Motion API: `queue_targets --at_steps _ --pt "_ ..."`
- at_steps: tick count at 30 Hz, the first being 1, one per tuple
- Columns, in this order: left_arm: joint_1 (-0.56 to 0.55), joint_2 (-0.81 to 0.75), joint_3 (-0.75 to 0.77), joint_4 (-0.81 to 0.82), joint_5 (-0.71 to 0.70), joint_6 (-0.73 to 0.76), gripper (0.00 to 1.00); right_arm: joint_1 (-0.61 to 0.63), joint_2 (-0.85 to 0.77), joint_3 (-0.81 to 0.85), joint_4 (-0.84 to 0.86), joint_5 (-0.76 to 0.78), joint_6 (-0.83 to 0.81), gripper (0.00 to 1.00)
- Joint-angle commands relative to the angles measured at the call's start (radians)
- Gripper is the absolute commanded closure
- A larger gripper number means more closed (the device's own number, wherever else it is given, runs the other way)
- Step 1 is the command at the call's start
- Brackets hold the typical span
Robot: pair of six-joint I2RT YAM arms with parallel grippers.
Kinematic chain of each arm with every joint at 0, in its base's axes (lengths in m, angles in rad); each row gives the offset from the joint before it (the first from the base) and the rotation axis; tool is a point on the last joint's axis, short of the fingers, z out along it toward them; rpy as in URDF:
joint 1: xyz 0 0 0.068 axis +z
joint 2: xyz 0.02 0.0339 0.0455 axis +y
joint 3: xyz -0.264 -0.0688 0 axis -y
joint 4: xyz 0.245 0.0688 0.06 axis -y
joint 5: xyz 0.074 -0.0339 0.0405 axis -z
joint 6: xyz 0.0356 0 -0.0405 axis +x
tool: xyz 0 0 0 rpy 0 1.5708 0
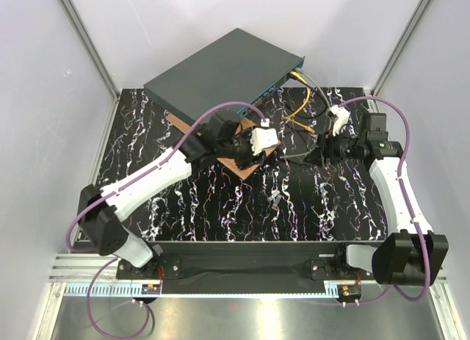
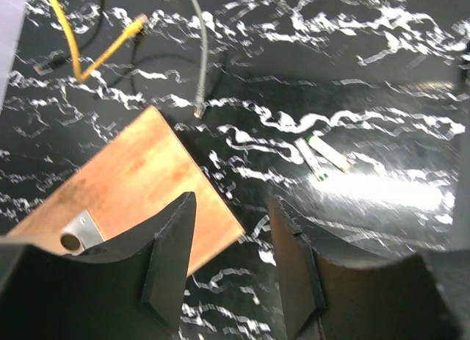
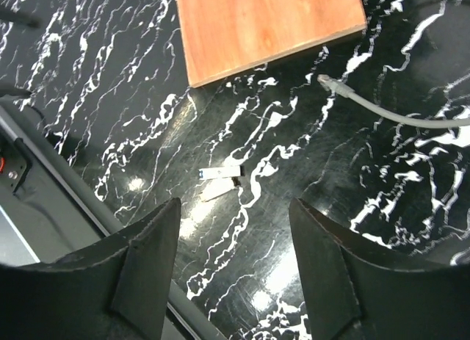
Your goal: Insert the plug into the switch port
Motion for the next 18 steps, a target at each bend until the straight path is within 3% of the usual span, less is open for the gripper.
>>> queue_targets --at_steps 1,3,5,7,10,14,18 --pt "-0.005 0.035 0.013 0.167 0.008 0.001 0.50 -0.001 0.001 -0.032 0.082 -0.053 -0.015 0.31" --pt "-0.005 0.063 -0.001 0.213 -0.010 -0.018 0.51 -0.004 0.016 -0.052 0.101 -0.031 -0.024 0.31" --pt "-0.003 0.071 0.003 0.312 -0.056 -0.038 0.60 -0.012 0.039 -0.045 0.138 -0.029 0.005 0.34" --pt "-0.003 0.091 0.064 0.354 -0.099 -0.044 0.63 -0.015 0.062 -0.023 0.182 -0.042 0.063 0.39" --pt "0.006 0.112 0.186 0.352 -0.134 -0.049 0.63 -0.015 0.137 0.040 0.289 -0.095 0.181 0.48" --pt "-0.003 0.066 0.232 0.394 -0.168 -0.070 0.62 -0.010 0.303 0.199 0.371 -0.175 0.273 0.55" --pt "0.018 0.098 0.380 0.304 -0.362 -0.177 0.62 0.034 0.400 0.336 0.383 -0.175 0.332 0.55"
